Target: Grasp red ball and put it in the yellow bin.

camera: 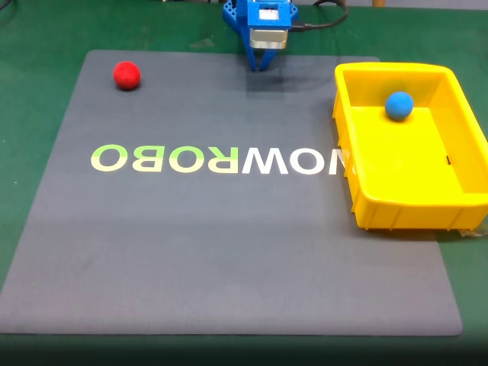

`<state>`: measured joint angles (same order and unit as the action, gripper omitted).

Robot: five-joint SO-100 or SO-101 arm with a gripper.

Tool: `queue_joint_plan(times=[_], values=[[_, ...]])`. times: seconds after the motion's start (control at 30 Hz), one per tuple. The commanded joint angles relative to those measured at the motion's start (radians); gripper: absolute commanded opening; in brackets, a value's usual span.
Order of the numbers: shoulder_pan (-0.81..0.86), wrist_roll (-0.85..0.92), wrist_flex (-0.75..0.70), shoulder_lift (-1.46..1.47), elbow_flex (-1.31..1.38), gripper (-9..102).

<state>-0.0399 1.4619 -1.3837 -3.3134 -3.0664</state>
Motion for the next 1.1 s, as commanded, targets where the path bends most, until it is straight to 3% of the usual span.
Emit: queue_joint_plan(times=[0.0, 1.07], values=[[-0.023, -0.015, 0.025, -0.014, -0.031, 0], [-0.008, -0.018, 0.023, -0.014, -0.031, 0]])
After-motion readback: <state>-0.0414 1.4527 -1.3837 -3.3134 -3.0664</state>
